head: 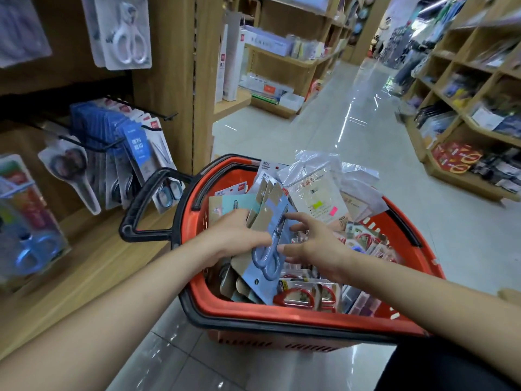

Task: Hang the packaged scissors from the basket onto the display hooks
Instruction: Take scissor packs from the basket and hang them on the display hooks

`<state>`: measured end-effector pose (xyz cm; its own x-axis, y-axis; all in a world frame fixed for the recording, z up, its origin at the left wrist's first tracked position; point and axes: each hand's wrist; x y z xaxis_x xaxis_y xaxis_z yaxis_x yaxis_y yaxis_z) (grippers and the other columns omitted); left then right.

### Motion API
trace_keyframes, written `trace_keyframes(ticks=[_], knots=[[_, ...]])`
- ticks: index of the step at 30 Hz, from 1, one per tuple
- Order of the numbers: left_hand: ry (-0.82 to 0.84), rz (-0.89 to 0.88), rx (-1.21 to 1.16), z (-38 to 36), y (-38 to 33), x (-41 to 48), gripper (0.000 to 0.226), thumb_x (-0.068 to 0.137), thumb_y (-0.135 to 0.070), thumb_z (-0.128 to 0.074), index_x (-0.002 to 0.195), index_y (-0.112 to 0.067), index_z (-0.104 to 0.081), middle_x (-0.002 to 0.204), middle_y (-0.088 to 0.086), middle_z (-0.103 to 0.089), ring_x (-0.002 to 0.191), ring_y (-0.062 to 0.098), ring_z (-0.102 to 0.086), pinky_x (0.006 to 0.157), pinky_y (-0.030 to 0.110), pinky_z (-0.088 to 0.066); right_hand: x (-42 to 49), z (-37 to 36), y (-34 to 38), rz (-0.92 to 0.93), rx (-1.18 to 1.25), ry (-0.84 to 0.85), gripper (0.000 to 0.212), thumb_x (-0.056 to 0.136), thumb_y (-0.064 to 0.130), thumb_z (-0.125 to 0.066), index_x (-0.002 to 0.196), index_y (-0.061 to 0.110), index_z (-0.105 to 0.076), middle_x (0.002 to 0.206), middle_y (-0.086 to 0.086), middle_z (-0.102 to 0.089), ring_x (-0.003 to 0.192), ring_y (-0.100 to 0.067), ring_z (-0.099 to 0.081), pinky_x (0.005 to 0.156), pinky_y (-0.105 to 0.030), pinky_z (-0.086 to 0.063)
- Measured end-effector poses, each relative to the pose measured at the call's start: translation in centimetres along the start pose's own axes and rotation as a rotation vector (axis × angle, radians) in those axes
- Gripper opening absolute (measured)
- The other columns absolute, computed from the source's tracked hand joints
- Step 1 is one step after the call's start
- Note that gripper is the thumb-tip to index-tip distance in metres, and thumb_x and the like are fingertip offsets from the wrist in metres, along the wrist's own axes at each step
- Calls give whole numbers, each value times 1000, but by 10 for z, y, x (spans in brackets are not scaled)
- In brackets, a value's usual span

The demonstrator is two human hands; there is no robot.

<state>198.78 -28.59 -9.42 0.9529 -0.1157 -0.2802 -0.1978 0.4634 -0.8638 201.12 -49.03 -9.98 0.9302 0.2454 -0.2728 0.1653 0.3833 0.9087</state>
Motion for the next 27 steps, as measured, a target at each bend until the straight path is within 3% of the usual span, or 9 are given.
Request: trace_keyframes(ticks=[2, 5, 8, 11, 15, 17, 21, 24, 27], knots=[[63, -38, 11, -2, 4, -1, 62, 56, -52, -87, 112, -31, -71, 103, -9, -78, 97, 15, -74, 91, 44, -61, -1, -5, 3, 56, 3, -10, 69, 83, -10, -77, 141, 18, -53, 121, -5, -48, 73, -10, -69, 74, -35, -64], [-16, -42, -34, 1, 9, 1, 71, 45, -51, -89, 109, -26, -71, 101, -4, -79, 95, 21, -75, 89, 50, -61, 0, -6, 8, 111, 50, -52, 64, 84, -12, -75, 137, 18, -55, 123, -6, -49, 75, -15, -69, 80, -45, -64], [-103, -94, -107, 14, 1, -8, 39, 63, -19, -94, 97, -18, -74, 93, -1, -80, 89, 23, -77, 87, 51, -62, 5, 4, 12, 157, 56, -156, 56, 89, -6, -73, 136, 20, -55, 123, -4, -54, 90, -25, -70, 75, -38, -65], [-227, -161, -176, 39, -9, -14, 34, 72, -3, -91, 98, -16, -74, 95, -1, -80, 89, 21, -77, 88, 48, -61, 11, 14, 10, 120, 105, -245, 46, 92, -4, -70, 133, 11, -57, 114, -7, -61, 86, -28, -73, 70, -33, -63], [-410, -236, -150, 81, -20, -22, 40, 72, -10, -92, 106, -14, -71, 96, -3, -78, 86, 16, -75, 78, 32, -60, 15, 9, 1, 4, 64, -109, 43, 92, -1, -73, 132, 1, -58, 102, -17, -69, 85, -26, -70, 83, -46, -63], [-465, -273, -118, 97, -21, -28, 38, 72, -12, -92, 104, -14, -71, 94, -6, -76, 83, 13, -72, 70, 28, -55, 15, 1, 0, -3, 3, -56, 42, 91, 3, -75, 130, 2, -60, 96, -15, -72, 83, -25, -71, 84, -43, -63], [-530, -286, -128, 115, -12, -35, 37, 71, -11, -93, 101, -15, -72, 95, -3, -78, 87, 17, -74, 79, 36, -59, 19, -25, 0, -31, -14, 89, 33, 90, 8, -78, 120, 6, -63, 87, -7, -70, 77, -20, -67, 75, -34, -60], [-531, -298, -190, 125, -3, -39, 37, 71, -8, -93, 101, -17, -73, 91, -8, -79, 82, 11, -76, 76, 33, -61, 25, -45, -1, -17, -34, 161, 21, 88, 4, -79, 105, 10, -68, 78, 4, -76, 73, -13, -73, 73, -32, -62], [-514, -309, -270, 130, 5, -45, 36, 74, -6, -90, 104, -16, -73, 95, -6, -80, 87, 15, -77, 79, 36, -62, 30, -58, -3, -12, -29, 193, 30, 84, 1, -82, 111, 9, -71, 96, -3, -81, 89, -20, -78, 83, -39, -64]])
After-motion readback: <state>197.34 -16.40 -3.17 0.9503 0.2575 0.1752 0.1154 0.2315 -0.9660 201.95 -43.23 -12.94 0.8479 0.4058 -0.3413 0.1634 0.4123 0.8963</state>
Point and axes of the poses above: each hand's wrist, its own x-axis towards the middle knuckle, its own z-axis out of the back of the hand, y = z × x
